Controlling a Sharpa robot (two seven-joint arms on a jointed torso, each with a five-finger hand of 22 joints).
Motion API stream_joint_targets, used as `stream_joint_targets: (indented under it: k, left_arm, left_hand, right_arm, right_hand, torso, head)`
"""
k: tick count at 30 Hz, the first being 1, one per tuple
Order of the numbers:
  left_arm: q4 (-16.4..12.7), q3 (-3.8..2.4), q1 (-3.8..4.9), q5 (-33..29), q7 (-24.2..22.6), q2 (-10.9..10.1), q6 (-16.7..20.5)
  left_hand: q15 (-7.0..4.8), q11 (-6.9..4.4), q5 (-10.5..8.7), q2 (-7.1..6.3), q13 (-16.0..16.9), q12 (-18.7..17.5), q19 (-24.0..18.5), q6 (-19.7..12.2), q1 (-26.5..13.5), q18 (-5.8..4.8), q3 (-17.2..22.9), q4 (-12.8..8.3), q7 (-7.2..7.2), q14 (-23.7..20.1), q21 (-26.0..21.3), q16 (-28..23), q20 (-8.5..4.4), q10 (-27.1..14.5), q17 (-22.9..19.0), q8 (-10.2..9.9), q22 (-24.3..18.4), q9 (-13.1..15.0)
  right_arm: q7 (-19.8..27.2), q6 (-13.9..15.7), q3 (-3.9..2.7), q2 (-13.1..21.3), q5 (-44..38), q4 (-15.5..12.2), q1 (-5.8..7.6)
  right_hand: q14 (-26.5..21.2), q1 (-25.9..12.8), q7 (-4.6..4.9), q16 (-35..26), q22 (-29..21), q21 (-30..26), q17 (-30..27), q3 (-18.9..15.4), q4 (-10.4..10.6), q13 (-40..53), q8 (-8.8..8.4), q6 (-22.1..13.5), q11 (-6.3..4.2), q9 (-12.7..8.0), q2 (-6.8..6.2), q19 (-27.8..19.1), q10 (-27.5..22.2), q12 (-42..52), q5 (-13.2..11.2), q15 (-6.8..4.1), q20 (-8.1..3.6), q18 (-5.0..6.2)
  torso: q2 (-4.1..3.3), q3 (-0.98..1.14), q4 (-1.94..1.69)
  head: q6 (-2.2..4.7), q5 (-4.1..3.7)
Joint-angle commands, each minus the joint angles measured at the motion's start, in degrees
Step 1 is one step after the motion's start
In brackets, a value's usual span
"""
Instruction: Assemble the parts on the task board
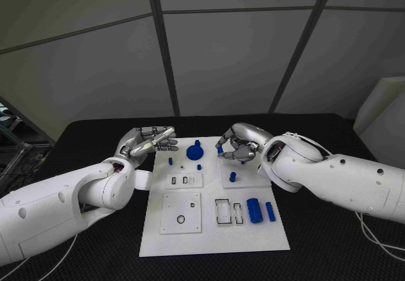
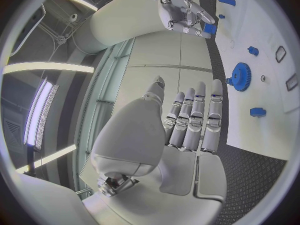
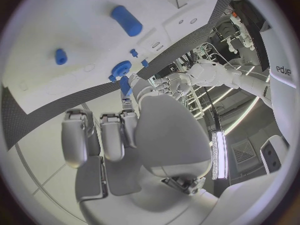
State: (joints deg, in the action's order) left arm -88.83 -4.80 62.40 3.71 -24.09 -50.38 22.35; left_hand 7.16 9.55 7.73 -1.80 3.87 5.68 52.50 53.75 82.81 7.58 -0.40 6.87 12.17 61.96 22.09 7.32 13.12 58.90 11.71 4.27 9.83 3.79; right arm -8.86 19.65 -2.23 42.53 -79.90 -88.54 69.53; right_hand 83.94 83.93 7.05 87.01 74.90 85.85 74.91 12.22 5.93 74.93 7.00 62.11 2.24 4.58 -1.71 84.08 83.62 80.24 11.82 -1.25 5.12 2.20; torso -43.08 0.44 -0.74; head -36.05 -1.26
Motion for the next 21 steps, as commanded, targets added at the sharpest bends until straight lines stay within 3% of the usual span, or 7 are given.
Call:
stream_joint_targets:
  k: [1, 7, 14, 21]
  left_arm:
    - [0.52, -0.06, 0.11, 0.37, -0.32, 0.14, -0.47]
    - [1.40, -0.06, 0.15, 0.37, -0.41, 0.26, -0.27]
    - [1.74, -0.06, 0.19, 0.36, -0.29, 0.38, -0.19]
    - [1.74, -0.07, 0.21, 0.36, -0.23, 0.46, -0.16]
  left_hand:
    - [-0.12, 0.07, -0.21, 0.22, -0.03, -0.23, -0.09, 0.23, 0.59, 2.83, -0.11, -0.34, 0.20, -0.04, 0.19, -0.31, -0.05, 0.25, 0.10, -0.26, 0.03, -0.03]
    - [-0.12, 0.07, -0.21, 0.22, -0.03, -0.23, -0.09, 0.23, 0.59, 2.83, -0.11, -0.34, 0.20, -0.04, 0.19, -0.31, -0.05, 0.25, 0.10, -0.26, 0.03, -0.03]
    - [-0.11, 0.07, -0.21, 0.24, -0.03, -0.23, -0.10, 0.24, 0.61, 2.83, -0.10, -0.36, 0.20, -0.05, 0.19, -0.33, -0.05, 0.26, 0.11, -0.26, 0.04, -0.03]
    - [-0.11, 0.07, -0.21, 0.24, -0.03, -0.23, -0.10, 0.24, 0.61, 2.83, -0.10, -0.36, 0.20, -0.05, 0.19, -0.33, -0.05, 0.26, 0.11, -0.26, 0.04, -0.03]
  right_arm:
    - [-4.85, 2.22, -0.02, -1.82, -2.07, -0.63, 0.07]
    - [-7.90, 0.81, 0.16, -5.38, -2.16, -0.36, -0.02]
    - [-11.02, -1.28, 2.08, -8.28, -2.42, 0.10, -0.59]
    - [-12.24, -2.19, 2.73, -10.08, -3.83, 0.11, -1.85]
  right_hand:
    - [4.81, 0.34, -0.23, 0.23, 8.10, 0.23, 9.42, 0.29, -0.11, 5.67, 0.37, 0.60, -0.15, 0.46, 0.12, 0.30, -0.37, -0.33, 0.15, -0.48, -0.28, -0.43]
    - [4.75, 0.07, -0.11, 0.10, 7.97, 0.14, 9.16, 0.43, -0.07, 5.44, 0.28, 0.46, -0.06, 0.43, 0.13, 0.19, -0.56, -0.62, 0.19, -0.44, -0.28, -0.39]
    - [4.70, -0.02, -0.08, 0.00, 7.79, 0.04, 8.97, 0.54, -0.10, 5.13, 0.22, 0.36, -0.04, 0.40, 0.11, 0.04, -0.80, -0.97, 0.28, -0.41, -0.28, -0.35]
    - [4.69, -0.11, -0.03, -0.04, 7.75, 0.01, 8.91, 0.61, -0.14, 4.96, 0.16, 0.25, 0.00, 0.38, 0.05, 0.00, -0.95, -1.18, 0.34, -0.39, -0.27, -0.34]
  torso:
    - [0.29, -0.05, -0.13]
    - [0.23, -0.05, -0.04]
    - [0.15, -0.04, 0.03]
    - [0.10, 0.02, -0.03]
  head:
    - [-0.37, 0.54]
    - [-0.68, 0.96]
    - [-0.96, 1.37]
    - [-1.26, 1.64]
